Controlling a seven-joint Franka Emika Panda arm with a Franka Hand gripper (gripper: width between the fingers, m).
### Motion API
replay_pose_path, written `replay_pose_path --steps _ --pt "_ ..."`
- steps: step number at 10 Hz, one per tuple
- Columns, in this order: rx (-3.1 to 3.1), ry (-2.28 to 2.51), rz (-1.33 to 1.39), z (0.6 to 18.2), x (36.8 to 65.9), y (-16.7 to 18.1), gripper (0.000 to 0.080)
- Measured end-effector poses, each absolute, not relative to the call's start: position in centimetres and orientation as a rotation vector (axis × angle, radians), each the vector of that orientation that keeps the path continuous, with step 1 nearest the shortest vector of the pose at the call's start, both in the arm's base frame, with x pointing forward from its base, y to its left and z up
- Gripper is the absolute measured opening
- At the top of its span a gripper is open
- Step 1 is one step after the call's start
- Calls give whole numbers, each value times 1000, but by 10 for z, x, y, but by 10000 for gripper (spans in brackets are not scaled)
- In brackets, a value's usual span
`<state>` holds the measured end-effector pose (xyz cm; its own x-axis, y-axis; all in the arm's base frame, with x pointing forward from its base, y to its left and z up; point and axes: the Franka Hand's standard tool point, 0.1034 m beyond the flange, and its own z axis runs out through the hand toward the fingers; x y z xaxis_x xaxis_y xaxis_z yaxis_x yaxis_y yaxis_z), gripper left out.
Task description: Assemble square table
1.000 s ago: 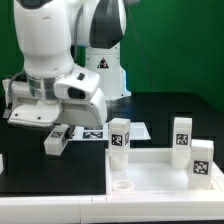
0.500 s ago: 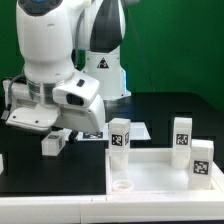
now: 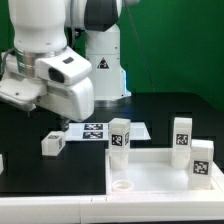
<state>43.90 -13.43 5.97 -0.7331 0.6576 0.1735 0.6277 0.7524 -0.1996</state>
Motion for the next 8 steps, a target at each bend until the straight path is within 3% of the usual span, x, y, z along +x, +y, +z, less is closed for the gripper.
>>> replay_pose_path --steps 4,6,8 --pt "-1436 -2542 239 59 440 -136 649" --pt "-1883 -2297 283 68 458 -144 649" --pt "-2257 -1989 310 65 462 -144 649"
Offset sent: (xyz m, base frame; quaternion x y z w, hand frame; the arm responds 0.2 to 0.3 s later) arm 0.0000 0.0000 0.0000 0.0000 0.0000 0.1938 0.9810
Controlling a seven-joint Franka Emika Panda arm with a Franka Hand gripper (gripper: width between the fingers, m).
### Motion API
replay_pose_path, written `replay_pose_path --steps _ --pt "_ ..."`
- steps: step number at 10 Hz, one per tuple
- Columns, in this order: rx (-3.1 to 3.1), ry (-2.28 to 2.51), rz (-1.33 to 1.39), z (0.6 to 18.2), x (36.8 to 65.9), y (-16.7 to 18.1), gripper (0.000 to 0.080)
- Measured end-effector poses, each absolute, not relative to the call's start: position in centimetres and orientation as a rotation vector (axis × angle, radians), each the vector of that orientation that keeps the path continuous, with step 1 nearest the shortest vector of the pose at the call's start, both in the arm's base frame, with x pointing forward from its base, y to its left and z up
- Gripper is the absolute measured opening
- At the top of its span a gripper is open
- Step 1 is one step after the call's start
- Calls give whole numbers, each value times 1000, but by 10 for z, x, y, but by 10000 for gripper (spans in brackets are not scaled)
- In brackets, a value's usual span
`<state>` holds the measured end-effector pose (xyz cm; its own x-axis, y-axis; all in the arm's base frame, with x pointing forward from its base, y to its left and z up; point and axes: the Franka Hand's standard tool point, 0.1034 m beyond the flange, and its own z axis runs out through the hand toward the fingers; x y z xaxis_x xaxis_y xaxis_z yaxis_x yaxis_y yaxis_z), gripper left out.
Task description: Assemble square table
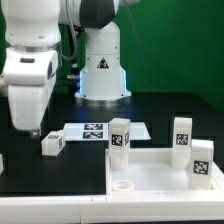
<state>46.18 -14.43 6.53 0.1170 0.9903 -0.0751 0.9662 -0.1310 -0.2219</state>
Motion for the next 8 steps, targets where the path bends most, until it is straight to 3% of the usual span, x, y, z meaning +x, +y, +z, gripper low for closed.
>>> replay_pose_path --steps 5,8 --pt "-2637 -1505 358 63 465 -143 649" --pt "-3035 -688 374 58 473 -136 649"
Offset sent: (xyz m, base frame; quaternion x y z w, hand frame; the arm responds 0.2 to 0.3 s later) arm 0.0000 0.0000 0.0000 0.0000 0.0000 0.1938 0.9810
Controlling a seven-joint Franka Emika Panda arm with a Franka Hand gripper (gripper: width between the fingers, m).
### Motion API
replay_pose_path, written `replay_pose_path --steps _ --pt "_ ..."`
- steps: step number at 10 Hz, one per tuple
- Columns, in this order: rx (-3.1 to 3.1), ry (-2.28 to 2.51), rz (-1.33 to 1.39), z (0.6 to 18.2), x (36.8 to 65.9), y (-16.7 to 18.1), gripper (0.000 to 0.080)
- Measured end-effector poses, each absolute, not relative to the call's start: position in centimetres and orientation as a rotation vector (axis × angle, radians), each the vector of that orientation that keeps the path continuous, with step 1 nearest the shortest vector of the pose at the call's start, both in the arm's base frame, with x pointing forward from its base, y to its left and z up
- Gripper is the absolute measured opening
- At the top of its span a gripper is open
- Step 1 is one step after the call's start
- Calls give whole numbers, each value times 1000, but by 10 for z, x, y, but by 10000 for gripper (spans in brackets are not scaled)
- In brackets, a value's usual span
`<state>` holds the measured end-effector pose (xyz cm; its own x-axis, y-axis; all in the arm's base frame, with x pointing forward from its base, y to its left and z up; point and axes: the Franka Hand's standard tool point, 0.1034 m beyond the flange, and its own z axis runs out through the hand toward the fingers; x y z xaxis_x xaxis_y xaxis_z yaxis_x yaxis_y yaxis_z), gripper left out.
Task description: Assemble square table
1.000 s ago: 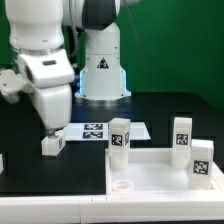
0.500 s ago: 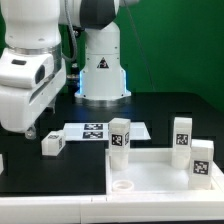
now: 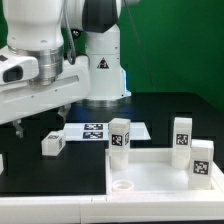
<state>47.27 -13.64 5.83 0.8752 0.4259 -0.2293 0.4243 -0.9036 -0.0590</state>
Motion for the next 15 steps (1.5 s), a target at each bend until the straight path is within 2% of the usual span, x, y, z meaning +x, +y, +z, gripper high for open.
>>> replay_pose_path --steps 6,8,9,11,12,15 --pt "-3062 -158 401 52 470 -123 649" --pt "-3003 35 561 52 471 -128 649" --pt "-2944 76 726 54 464 -128 649" --pt "-2893 25 842 49 472 -126 649" --pt "-2837 19 956 50 464 -121 649" --pt "-2623 203 1338 37 451 -133 649"
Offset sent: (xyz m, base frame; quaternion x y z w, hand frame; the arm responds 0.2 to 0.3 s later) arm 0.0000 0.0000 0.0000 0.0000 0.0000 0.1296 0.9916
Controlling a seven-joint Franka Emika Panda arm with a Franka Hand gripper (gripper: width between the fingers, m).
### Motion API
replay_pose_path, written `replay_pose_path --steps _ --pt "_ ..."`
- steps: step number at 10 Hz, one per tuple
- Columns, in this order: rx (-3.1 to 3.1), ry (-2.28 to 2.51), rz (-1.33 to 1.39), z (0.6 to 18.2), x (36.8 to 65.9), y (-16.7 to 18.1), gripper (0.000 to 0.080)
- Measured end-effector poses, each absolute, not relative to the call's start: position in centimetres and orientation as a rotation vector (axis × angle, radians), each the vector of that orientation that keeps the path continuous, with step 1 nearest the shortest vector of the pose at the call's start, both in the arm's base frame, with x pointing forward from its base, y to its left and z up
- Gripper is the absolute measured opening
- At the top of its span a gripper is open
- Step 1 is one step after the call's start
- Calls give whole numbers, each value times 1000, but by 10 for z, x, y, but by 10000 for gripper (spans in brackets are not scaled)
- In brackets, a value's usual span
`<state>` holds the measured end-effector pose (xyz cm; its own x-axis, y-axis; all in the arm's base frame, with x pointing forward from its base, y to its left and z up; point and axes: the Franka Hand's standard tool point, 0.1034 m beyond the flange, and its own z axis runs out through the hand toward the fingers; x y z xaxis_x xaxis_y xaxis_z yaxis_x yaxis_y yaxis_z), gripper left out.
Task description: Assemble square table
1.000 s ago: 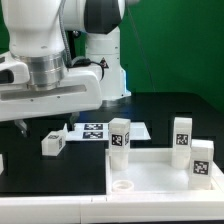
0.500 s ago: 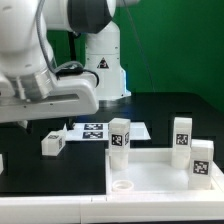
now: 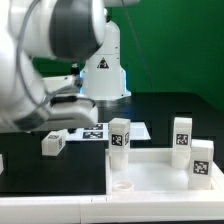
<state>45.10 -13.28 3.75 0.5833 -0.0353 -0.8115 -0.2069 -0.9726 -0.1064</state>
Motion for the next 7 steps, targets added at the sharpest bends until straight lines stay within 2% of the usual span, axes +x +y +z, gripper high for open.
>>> replay_pose_path --steps 1,3,5,7 --pt "-2631 195 1333 31 460 -135 649" --pt "-2632 186 1333 31 459 -133 649" --pt "-2546 366 1508 26 438 -136 649" --pt "-2518 370 1564 19 436 -134 649"
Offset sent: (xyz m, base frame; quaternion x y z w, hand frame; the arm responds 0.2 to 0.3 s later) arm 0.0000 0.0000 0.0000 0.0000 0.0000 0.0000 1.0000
